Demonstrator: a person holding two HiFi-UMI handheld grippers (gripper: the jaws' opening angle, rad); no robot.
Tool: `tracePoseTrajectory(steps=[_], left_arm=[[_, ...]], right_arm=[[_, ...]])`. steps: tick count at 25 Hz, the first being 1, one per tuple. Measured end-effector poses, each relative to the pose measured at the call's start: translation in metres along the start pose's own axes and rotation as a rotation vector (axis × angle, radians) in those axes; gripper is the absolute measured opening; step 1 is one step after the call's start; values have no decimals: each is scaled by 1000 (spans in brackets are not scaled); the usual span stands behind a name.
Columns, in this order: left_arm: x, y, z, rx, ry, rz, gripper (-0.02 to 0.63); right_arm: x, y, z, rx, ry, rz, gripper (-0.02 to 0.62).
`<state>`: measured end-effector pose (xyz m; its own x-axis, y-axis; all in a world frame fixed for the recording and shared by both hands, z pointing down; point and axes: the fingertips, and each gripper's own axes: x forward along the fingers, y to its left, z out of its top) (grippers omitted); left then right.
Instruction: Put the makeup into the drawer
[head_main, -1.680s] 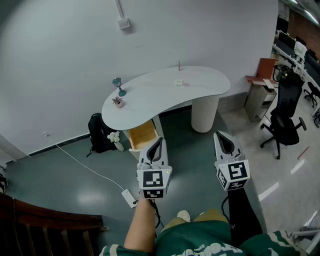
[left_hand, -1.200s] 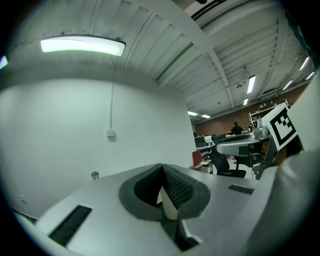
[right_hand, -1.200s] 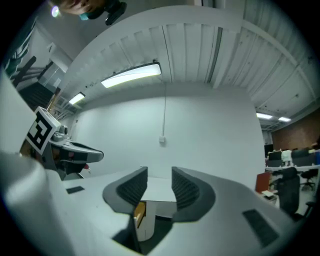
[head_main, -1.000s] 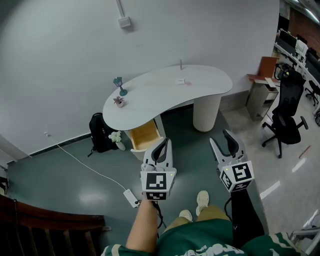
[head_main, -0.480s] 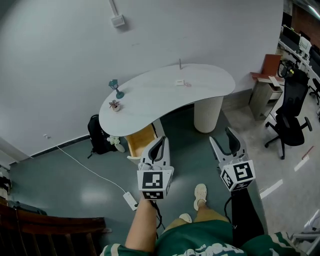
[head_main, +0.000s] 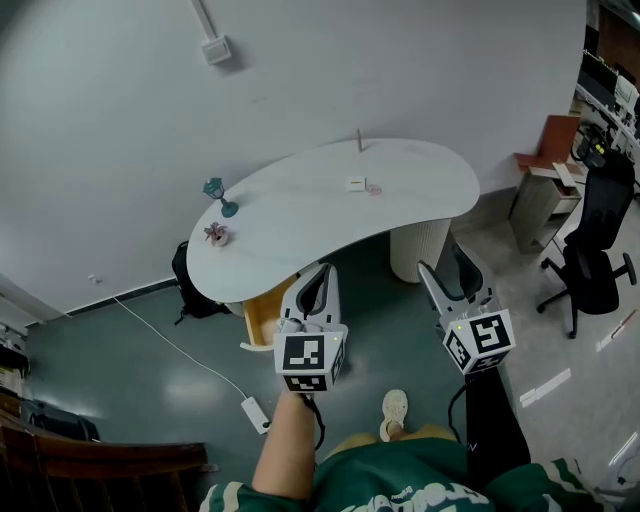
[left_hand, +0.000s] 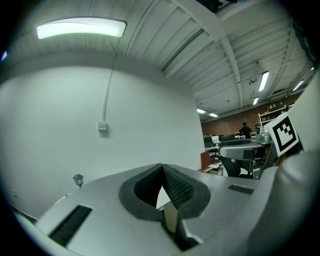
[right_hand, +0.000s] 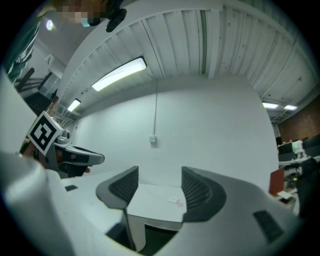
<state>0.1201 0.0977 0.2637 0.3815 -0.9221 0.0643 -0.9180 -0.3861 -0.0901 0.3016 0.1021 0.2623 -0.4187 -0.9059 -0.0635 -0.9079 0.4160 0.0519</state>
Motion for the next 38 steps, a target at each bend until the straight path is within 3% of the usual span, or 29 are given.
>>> tracePoseTrajectory(steps=[9,19,29,38], left_arm=[[58,-13,7,17,2,8,0],[105,6,12,11,-14,31,0],[196,54,-10,27,-4,78,0],[295,101,-25,43,18,51,0]], right_arm=[[25,-53,-6,23,-5,14,278],[67,-81,-13,49,11,25,285],[164,-105,-51,42,84,74,308],[273,-121,-84,-15,202,131,321]])
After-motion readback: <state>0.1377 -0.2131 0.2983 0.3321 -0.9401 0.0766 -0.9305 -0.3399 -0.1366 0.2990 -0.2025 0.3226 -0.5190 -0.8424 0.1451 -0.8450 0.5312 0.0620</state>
